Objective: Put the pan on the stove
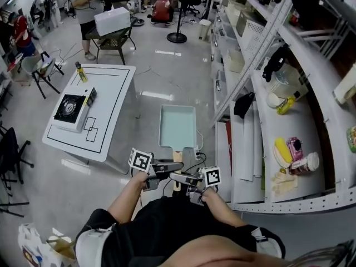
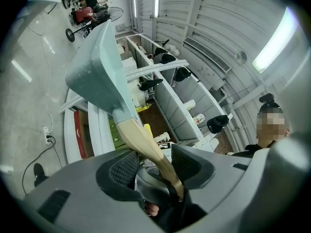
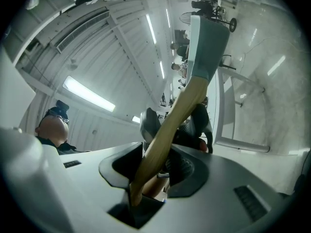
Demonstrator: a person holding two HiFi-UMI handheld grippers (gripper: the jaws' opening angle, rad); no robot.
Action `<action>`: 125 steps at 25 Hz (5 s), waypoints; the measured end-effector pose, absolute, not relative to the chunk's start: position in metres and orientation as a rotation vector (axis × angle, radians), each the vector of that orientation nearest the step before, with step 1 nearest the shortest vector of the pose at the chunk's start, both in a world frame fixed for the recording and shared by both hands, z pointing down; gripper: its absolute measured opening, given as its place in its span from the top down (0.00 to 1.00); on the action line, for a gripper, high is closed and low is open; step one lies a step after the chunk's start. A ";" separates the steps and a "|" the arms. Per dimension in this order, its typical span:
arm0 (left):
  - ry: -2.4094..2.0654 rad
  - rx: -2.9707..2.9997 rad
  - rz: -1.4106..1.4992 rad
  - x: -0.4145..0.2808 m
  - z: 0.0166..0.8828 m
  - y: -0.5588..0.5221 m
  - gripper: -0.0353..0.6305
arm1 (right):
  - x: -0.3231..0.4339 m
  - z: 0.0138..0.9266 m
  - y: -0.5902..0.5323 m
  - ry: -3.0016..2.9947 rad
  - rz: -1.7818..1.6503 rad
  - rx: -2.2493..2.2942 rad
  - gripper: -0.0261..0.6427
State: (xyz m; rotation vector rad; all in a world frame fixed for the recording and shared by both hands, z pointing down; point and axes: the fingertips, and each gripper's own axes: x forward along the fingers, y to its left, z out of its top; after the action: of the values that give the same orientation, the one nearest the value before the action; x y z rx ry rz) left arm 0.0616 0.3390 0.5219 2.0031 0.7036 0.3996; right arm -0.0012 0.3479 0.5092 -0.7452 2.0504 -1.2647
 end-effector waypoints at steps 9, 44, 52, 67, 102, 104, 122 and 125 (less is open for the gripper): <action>0.662 2.022 0.407 0.105 0.524 0.287 0.63 | 0.042 0.511 0.296 2.073 -1.260 -0.684 0.72; 0.564 2.099 0.428 0.354 0.509 0.118 0.63 | 0.290 0.492 0.132 2.092 -1.223 -0.579 0.72; 0.604 2.008 0.383 0.363 0.507 0.094 0.63 | 0.299 0.492 0.100 2.106 -1.181 -0.600 0.72; 0.656 1.955 0.371 0.376 0.512 0.015 0.63 | 0.311 0.498 0.014 2.087 -1.195 -0.690 0.72; -0.012 2.126 -0.098 0.089 0.494 -0.298 0.63 | 0.042 0.491 -0.253 2.471 -1.482 0.001 0.71; -0.065 2.114 -0.140 0.066 0.499 -0.300 0.63 | 0.022 0.495 -0.253 2.497 -1.512 0.075 0.71; -0.601 2.025 -0.379 -0.091 0.542 -0.298 0.63 | -0.107 0.541 -0.233 2.594 -1.749 0.796 0.72; -0.673 1.993 -0.414 -0.104 0.557 -0.299 0.63 | -0.115 0.552 -0.232 2.571 -1.799 0.882 0.72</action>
State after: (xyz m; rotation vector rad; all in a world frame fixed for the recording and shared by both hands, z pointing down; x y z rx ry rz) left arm -0.1041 -0.2985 0.5567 1.9931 -0.6731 -0.4143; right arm -0.1147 -0.2323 0.5523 0.8816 2.5711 -1.7991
